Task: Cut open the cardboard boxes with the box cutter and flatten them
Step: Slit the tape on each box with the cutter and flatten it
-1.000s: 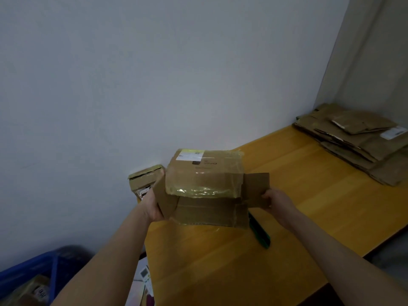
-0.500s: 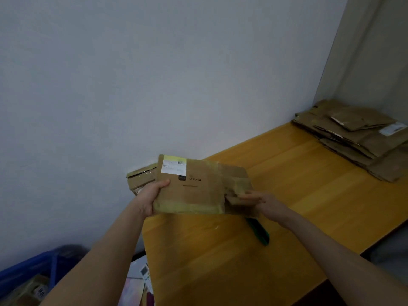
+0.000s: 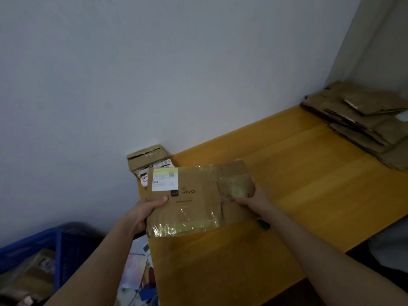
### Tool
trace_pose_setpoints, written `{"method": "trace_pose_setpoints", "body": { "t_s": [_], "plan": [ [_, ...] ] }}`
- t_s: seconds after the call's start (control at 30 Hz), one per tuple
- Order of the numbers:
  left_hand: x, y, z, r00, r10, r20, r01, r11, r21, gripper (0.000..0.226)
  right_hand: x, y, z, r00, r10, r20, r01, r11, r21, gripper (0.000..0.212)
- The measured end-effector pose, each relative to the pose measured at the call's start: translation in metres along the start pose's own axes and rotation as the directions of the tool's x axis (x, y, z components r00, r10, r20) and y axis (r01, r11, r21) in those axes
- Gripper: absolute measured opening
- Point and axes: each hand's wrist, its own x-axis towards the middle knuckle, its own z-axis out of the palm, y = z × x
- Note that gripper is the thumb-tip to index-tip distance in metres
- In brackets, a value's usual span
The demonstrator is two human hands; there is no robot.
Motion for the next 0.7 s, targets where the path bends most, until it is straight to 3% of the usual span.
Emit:
{"method": "trace_pose_setpoints", "body": {
  "t_s": [0.13, 0.23, 0.37, 0.53, 0.7],
  "plan": [
    [0.004, -0.038, -0.023, 0.986, -0.072, -0.149, 0.072, 0.997, -0.005, 0.044, 0.0, 0.014, 0.035, 0.997, 0.058, 0.043, -0.036, 0.917, -0.396, 0.104],
    [0.013, -0.056, -0.026, 0.975, -0.11, -0.192, 0.11, 0.994, -0.012, 0.042, 0.001, 0.022, 0.049, 0.999, 0.034, -0.025, -0.042, 0.785, -0.618, 0.09],
    [0.025, -0.072, -0.003, 0.972, -0.114, -0.204, 0.111, 0.993, -0.025, 0.041, 0.009, 0.027, 0.049, 0.996, -0.046, 0.073, 0.085, 0.692, -0.717, 0.074],
    [0.038, -0.08, 0.053, 0.972, -0.076, -0.222, 0.069, 0.997, -0.036, 0.034, 0.02, 0.036, 0.034, 0.952, -0.2, 0.232, 0.306, 0.593, -0.745, 0.074],
    [0.046, -0.093, 0.087, 0.887, 0.019, -0.462, 0.092, 0.972, 0.215, 0.057, 0.027, 0.049, 0.011, 0.933, -0.188, 0.306, 0.359, 0.478, -0.801, 0.077]
  ]
}}
